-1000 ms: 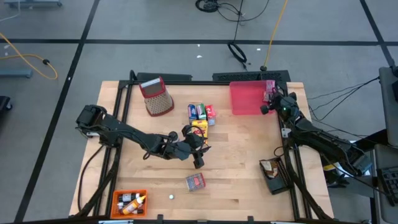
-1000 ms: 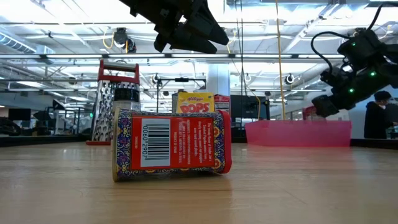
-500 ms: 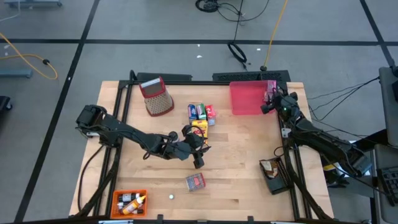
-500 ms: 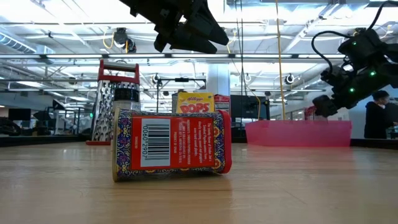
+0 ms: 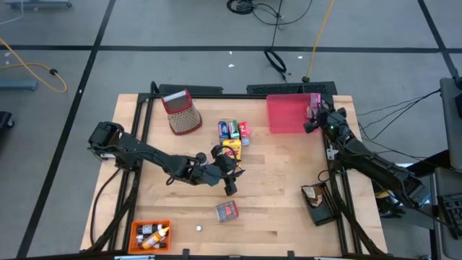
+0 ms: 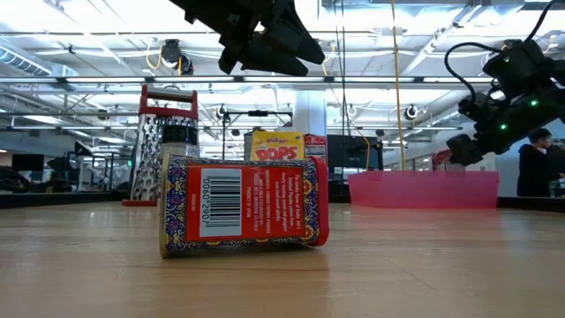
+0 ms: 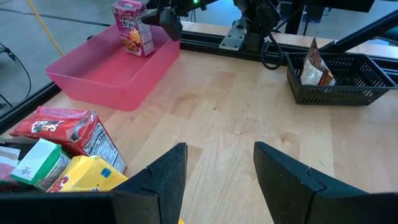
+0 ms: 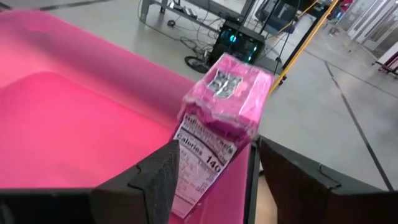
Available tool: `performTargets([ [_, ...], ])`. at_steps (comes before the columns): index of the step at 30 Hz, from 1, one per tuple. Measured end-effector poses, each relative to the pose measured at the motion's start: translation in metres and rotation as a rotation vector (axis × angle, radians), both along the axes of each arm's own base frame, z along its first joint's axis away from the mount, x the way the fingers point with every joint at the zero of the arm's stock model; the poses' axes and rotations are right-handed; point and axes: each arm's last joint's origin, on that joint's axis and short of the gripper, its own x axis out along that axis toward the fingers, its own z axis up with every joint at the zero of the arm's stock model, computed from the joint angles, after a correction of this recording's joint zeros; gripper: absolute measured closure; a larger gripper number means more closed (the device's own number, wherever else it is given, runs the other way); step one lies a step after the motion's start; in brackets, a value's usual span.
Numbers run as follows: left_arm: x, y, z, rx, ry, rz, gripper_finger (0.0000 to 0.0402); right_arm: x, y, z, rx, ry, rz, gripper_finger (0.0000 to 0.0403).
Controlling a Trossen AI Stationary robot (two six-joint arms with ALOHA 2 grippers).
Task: Pick & Place Kitchen Items
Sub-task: Put the red cereal box into the pink bin
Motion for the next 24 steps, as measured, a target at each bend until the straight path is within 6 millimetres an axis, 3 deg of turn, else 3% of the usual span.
performTargets([
  [13, 0.000, 0.000, 0.000, 0.000, 0.000, 0.000, 0.0215, 0.006, 0.007, 0.038, -0.009, -0.098, 0.062, 0.0187],
  [18, 0.000, 0.000, 0.000, 0.011, 0.004, -0.005, 0.0215, 0.019, 0.015, 0.046, 0.029, -0.203, 0.251, 0.0189],
  [24, 0.000, 0.000, 0.000, 0.015, 0.005, -0.006, 0.0215, 0.037, 0.033, 0.052, 0.148, -0.365, 0.598, 0.0196],
])
